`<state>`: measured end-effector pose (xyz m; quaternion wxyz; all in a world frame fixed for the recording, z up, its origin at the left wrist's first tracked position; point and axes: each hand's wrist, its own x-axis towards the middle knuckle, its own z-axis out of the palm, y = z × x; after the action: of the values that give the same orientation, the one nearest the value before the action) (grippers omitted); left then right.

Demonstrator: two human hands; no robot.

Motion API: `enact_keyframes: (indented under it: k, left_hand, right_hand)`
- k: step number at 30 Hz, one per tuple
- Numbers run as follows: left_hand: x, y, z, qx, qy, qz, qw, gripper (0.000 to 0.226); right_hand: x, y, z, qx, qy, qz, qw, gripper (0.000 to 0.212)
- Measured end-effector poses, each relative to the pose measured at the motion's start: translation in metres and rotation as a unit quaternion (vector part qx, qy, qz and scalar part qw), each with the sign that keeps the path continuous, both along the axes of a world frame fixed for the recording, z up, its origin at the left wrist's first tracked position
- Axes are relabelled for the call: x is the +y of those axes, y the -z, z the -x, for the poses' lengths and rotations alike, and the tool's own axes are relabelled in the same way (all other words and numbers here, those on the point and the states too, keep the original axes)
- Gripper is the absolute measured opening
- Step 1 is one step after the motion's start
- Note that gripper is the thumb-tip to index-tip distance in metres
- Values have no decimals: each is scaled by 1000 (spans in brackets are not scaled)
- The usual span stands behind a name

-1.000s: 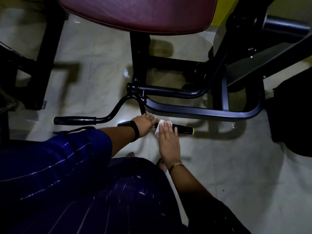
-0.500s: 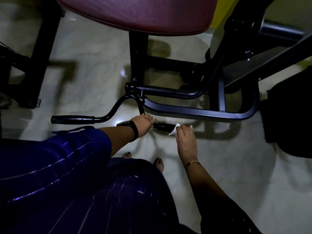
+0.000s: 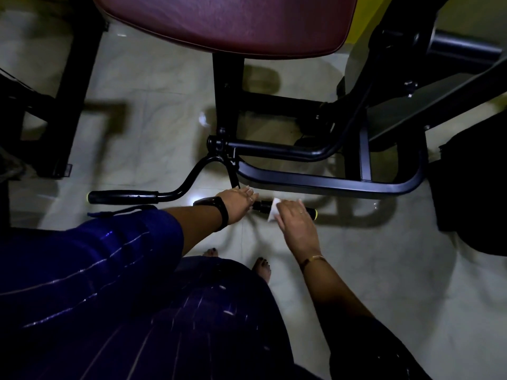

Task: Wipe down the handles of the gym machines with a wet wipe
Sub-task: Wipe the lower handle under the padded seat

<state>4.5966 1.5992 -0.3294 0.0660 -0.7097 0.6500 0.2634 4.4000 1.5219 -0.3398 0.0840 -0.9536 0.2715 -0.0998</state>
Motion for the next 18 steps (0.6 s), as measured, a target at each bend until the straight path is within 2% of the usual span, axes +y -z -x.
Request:
enact_keyframes:
  k: [2,5,7,10,15,18]
  left_hand:
    - [1,0,0,-5,3,-4,1000,48]
    - [0,0,0,-3,3,-3,1000,48]
    - [0,0,-1,-3,4,-1,1000,49]
    - [1,-1,0,1,1,11,1000,47]
    - [1,0,-1,6,13,19,1000,45]
    - [1,1,-2,-3,17,7,1000,49]
  right_hand:
    - [-4,2,14,-8,41,-12,999,32]
    - [6,5,18,-9,68,21,997,34]
    - [16,7,5,-4,48,21,999,48]
    - [24,9,-20,13,0,-3,1000,55]
    - [21,6,-24,-12,-11,-50,999,51]
    - [26,2,-4,-63,69,-95,991,45]
